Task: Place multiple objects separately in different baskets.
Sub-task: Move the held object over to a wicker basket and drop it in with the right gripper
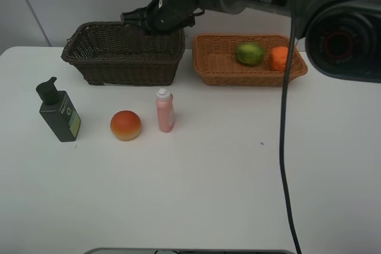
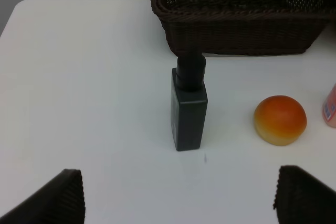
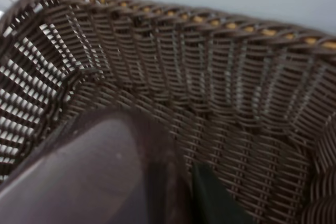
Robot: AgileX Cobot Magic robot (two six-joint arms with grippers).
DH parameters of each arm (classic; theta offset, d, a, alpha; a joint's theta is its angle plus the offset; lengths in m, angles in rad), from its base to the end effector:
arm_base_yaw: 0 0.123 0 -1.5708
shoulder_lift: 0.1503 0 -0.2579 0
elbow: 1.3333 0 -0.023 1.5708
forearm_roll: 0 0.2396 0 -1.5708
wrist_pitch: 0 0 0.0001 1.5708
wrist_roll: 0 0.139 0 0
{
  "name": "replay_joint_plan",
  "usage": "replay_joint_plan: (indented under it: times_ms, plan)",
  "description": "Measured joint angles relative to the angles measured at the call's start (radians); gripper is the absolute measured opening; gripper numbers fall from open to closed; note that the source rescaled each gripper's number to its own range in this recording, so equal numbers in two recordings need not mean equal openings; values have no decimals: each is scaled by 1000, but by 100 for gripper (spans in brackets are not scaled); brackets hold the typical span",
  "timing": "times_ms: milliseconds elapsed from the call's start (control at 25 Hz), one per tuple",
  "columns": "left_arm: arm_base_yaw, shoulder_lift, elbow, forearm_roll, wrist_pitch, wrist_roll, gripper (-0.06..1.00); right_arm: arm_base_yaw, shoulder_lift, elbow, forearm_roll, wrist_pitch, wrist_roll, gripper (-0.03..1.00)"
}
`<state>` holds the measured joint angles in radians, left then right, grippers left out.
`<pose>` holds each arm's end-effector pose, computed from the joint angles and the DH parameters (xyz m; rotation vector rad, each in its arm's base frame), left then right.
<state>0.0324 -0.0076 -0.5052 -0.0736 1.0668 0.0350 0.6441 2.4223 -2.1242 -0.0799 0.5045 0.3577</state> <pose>0.0536 -0.0072 0.2516 0.0069 2.0357 -0.0456 0.4520 0.3327 0.1432 -0.3917 2.2904 0.4366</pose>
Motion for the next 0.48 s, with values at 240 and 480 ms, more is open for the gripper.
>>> replay_joint_plan:
  times_ms: [240, 480]
  plan:
    - [0, 0, 0, 0, 0, 0, 88, 0, 23, 0, -15, -11, 0, 12]
    - [0, 0, 0, 0, 0, 0, 88, 0, 23, -9, -20, -18, 0, 59]
